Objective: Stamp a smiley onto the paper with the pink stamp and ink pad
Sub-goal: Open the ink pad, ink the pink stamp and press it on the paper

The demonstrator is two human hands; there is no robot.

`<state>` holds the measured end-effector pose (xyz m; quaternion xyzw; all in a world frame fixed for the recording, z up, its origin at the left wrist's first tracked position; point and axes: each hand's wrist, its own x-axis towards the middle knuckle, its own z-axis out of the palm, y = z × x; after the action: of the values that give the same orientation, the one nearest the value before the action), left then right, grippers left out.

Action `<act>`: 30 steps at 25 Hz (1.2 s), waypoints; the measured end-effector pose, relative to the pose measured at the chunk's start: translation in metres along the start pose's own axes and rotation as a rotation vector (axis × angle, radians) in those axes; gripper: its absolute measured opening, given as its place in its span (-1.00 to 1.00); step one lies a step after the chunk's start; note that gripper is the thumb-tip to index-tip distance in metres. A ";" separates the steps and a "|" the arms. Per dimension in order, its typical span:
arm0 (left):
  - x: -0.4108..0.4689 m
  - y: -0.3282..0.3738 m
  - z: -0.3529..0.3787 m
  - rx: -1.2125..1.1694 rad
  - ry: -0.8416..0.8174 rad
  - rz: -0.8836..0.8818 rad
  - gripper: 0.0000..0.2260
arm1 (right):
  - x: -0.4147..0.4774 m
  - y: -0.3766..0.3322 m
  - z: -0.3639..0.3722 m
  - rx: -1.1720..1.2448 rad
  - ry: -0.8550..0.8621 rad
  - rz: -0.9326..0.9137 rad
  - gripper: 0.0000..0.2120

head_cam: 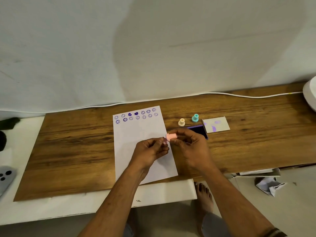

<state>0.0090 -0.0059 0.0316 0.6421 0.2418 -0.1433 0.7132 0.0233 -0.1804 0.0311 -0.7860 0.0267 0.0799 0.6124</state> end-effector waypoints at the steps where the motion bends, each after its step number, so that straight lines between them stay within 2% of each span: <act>1: 0.002 -0.001 -0.003 0.117 0.054 0.051 -0.84 | 0.002 0.000 -0.001 -0.002 0.044 0.002 -0.66; 3: 0.006 -0.005 -0.011 0.455 0.178 0.186 -0.80 | 0.007 0.002 -0.006 -0.051 0.133 -0.013 -0.68; 5: 0.007 -0.007 -0.020 0.603 0.254 0.244 -0.77 | 0.013 0.005 -0.014 -0.174 0.195 -0.059 -0.66; 11: 0.011 -0.012 -0.030 0.745 0.298 0.273 -0.75 | 0.028 0.018 -0.020 -0.589 0.246 -0.072 -0.68; 16: 0.009 -0.011 -0.029 0.812 0.327 0.299 -0.73 | 0.032 0.025 -0.022 -0.694 0.285 -0.093 -0.72; 22: 0.011 -0.014 -0.030 0.848 0.335 0.316 -0.71 | 0.028 0.025 -0.017 -0.790 0.216 -0.105 -0.74; 30: 0.009 -0.014 -0.042 0.849 0.385 0.346 -0.72 | 0.028 0.017 -0.005 -1.053 0.196 -0.060 -0.65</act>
<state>0.0027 0.0343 0.0121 0.9214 0.1793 0.0123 0.3447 0.0486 -0.1876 0.0117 -0.9911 0.0174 -0.0090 0.1318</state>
